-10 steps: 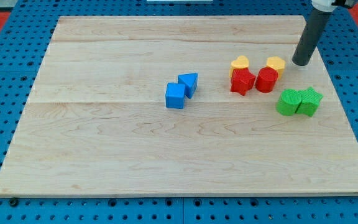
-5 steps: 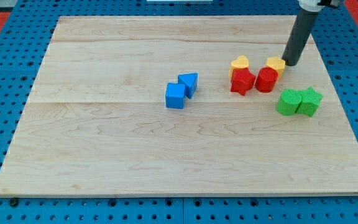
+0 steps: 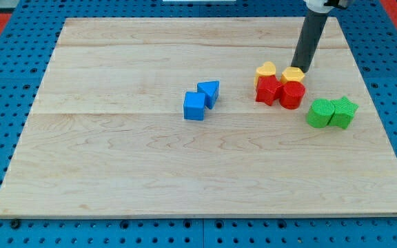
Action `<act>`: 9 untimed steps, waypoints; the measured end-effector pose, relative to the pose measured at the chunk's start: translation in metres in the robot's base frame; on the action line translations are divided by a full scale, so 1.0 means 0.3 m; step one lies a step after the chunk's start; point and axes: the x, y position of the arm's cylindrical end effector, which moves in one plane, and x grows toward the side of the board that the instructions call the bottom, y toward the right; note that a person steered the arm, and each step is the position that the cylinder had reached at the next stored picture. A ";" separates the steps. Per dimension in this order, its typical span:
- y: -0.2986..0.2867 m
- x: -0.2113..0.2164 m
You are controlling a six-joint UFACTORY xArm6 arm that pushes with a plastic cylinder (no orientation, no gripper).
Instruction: Move the yellow blocks towards the center of the board
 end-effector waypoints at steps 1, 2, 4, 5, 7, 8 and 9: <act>0.087 0.005; 0.087 0.033; 0.082 0.092; 0.077 0.127; 0.039 0.161; -0.071 0.093; -0.190 0.030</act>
